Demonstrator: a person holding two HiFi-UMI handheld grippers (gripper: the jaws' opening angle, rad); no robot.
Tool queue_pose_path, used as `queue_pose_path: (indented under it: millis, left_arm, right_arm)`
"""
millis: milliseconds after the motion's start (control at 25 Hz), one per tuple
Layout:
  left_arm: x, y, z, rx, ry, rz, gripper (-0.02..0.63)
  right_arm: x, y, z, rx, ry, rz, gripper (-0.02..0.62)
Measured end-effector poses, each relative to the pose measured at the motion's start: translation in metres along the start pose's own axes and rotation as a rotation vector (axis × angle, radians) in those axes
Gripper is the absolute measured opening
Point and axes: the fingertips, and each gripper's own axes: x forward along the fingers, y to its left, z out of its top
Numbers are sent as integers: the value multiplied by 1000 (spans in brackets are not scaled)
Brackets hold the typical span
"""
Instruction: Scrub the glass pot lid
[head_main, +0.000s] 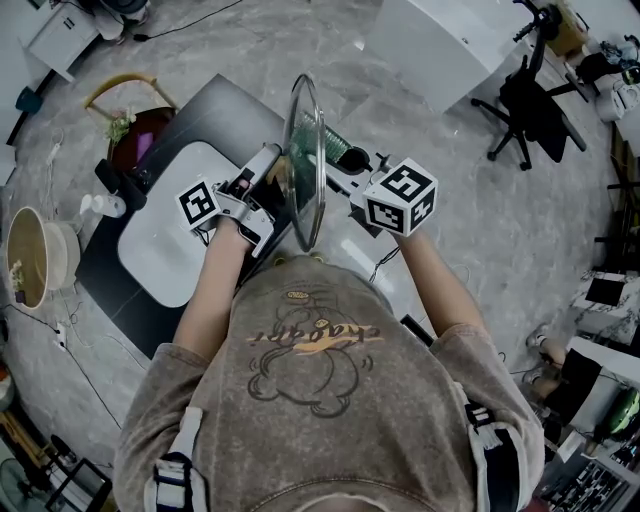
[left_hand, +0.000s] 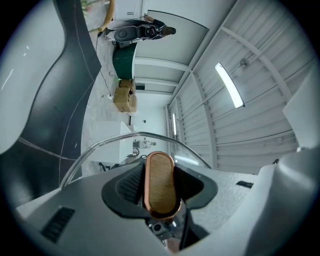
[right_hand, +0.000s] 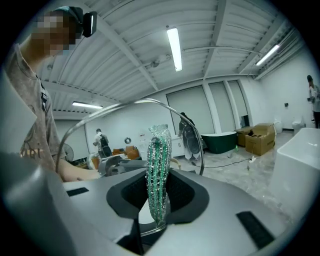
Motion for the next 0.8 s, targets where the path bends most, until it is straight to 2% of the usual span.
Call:
queue_pose_path:
  millis: [480,800]
  left_arm:
    - [4,-10,-3,-43,-3,-33,172]
    - [3,-9,0,-54,-21,-35,172]
  right_arm:
    - [39,-44,-48,22,120,-80,88]
    - [53,-51,-86,28,204,-82,89]
